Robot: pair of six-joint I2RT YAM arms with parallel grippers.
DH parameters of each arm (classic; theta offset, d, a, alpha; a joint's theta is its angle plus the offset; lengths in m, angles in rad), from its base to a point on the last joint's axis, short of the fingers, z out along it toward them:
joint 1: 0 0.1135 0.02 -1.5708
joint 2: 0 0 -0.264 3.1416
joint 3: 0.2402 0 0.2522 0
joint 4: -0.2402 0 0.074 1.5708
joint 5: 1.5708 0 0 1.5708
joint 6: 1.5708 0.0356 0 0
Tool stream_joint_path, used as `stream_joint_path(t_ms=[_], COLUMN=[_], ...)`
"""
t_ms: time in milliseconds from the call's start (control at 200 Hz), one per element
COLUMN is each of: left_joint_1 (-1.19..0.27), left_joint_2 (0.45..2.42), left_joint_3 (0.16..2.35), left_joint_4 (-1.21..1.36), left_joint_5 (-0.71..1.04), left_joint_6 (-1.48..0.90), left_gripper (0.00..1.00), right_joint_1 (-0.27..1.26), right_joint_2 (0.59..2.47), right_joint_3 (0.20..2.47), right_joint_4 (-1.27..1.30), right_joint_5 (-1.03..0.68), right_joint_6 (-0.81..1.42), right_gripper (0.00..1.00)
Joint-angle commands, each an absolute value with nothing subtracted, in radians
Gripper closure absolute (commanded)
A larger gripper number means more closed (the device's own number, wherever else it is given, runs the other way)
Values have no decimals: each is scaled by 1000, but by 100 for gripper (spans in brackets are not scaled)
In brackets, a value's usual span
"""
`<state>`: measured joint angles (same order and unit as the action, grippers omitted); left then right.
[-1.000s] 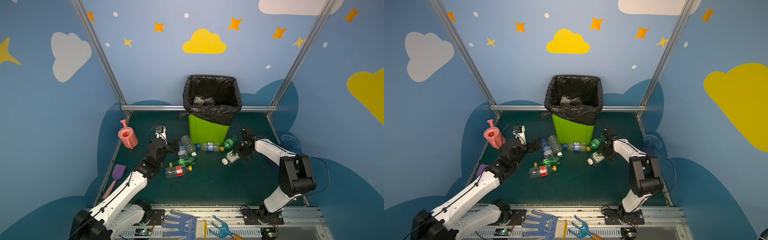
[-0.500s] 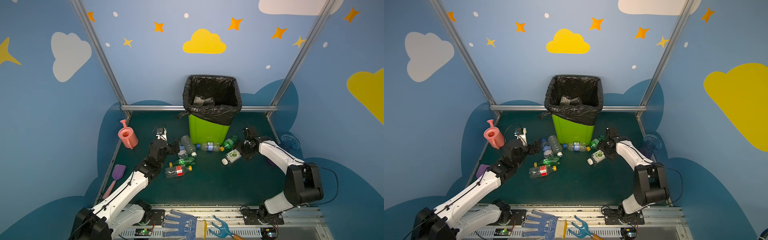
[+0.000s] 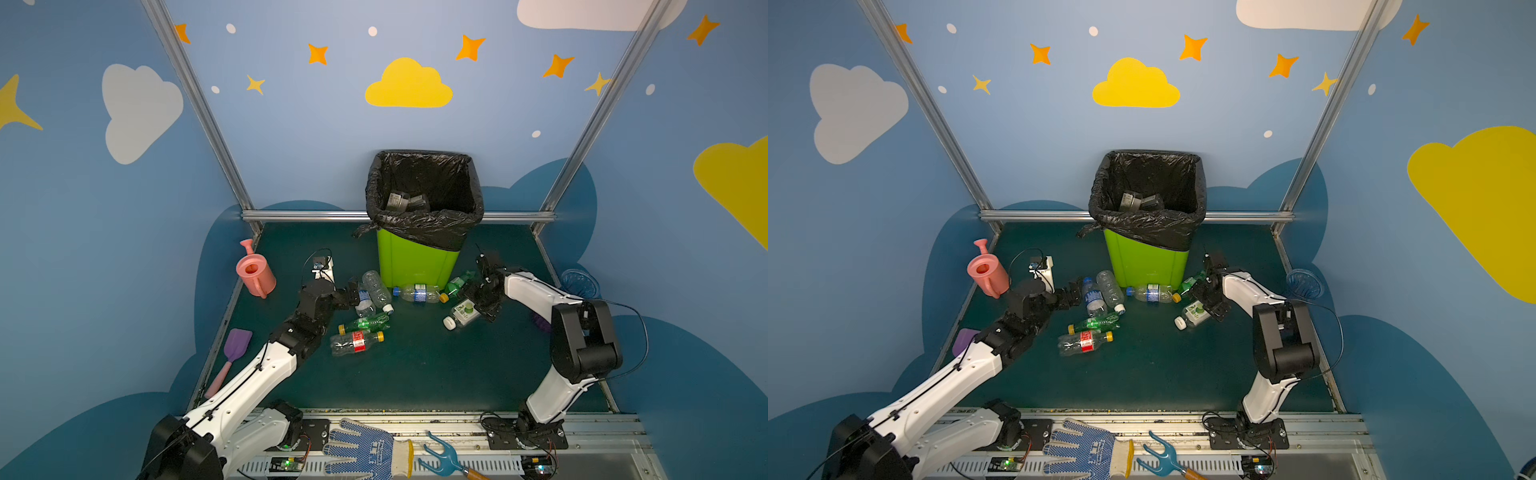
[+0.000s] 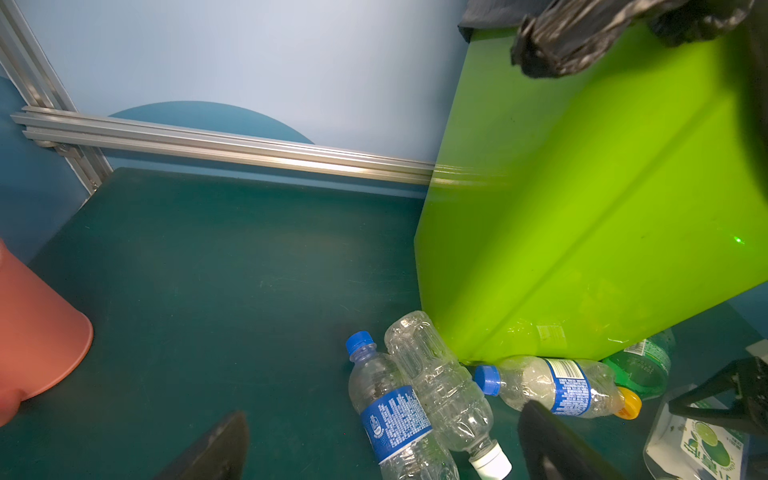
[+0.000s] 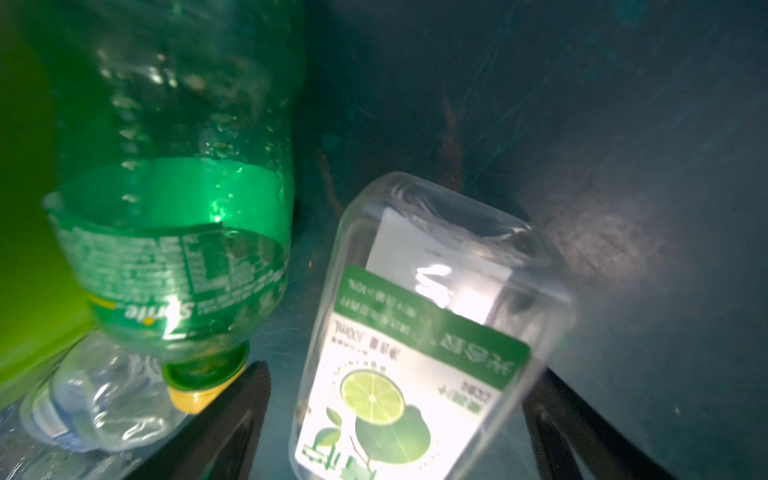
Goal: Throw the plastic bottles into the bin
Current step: 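Close the right gripper on the lime-label juice bottle, then lift the lime-label bottle with the right gripper and drop it into the bin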
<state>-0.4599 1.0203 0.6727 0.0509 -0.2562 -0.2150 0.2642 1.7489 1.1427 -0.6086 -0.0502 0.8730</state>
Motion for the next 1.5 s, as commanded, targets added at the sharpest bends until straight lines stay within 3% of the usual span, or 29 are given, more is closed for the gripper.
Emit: stream_joint_path(t_ms=[0,120,315,501,736,951,1046,1161,1387,1497], left_joint_1=[-456,-456,-454,-454,-452,-440,-438,-436,-436,-436], left_joint_2=[1013,1014,1023,1020,1015,1067,1104,1138,1146,1144], left_joint_3=[658,657,656,656,643,627,645,664,694,698], left_joint_4=[41,37,41,38,37,56,27,-3,-55,-66], left_joint_5=[-265,-267,-270,-277,-308,-331,-329,-336,-317,-315], left_joint_6=[-221,-219,-226,-228,-234,-283,-294,-329,-358,-393], left_gripper=[0,0,0,0,0,0,0,0,0,0], right_joint_1=[272,271,261,253,246,207,145,90,136,220], right_joint_2=[1778,1774,1773,1741,1550,1364,1300,1238,1473,1771], right_joint_3=[1173,1160,1144,1153,1290,1649,1774,1773,1948,2273], right_joint_4=[-654,-660,-665,-664,-686,-635,-531,-301,-263,-500], right_joint_5=[-4,0,-24,-33,-27,35,52,71,-151,-363], right_joint_6=[829,793,749,718,625,480,488,573,697,639], right_gripper=[16,33,35,51,52,52,51,51,45,39])
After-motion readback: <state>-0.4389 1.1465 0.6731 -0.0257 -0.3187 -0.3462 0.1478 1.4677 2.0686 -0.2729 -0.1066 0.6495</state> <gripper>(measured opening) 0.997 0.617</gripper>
